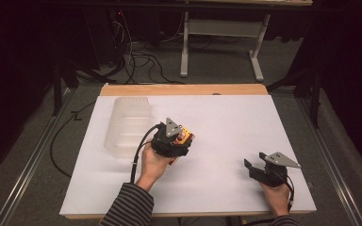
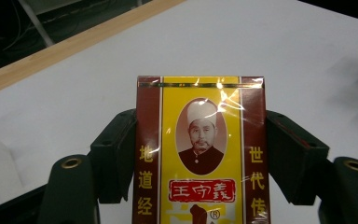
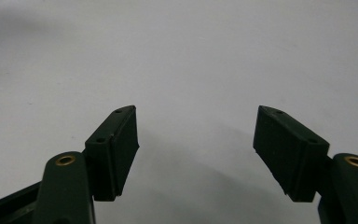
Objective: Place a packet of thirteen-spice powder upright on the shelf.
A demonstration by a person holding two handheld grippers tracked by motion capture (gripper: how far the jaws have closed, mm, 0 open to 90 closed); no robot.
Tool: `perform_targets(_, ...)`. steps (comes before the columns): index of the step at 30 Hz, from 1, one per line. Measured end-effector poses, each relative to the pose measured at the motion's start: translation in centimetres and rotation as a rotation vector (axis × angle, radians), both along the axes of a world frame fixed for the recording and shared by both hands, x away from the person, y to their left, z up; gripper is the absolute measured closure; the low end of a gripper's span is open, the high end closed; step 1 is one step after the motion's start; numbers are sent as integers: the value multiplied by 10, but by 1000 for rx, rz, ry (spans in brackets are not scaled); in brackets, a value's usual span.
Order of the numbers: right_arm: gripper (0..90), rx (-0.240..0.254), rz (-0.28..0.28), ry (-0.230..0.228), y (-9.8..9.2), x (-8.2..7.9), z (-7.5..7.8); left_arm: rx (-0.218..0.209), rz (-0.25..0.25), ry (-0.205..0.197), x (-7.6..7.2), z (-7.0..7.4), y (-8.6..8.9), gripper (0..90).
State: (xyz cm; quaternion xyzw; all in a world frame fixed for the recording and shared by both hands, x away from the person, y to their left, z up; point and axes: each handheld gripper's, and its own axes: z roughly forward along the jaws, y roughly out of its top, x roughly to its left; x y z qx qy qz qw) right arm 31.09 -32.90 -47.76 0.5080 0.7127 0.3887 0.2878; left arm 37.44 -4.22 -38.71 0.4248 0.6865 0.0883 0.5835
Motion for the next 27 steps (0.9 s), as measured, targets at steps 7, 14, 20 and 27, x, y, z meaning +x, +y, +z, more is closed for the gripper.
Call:
perform_targets(7, 311, 5, -1, 3, 0, 0, 0, -15, 32, -20, 2, 5, 14, 327)
perform_targets(14, 310, 5, -1, 2, 0, 0, 0, -34, 72, -45, 8, 8, 29, 327)
perform_targets(20, 310, 2, -1, -1, 0, 0, 0, -43, 108, -60, 12, 10, 38, 327)
perform_targets(27, 309, 1, -2, 2, 0, 0, 0, -34, 138, -78, 17, 11, 50, 326)
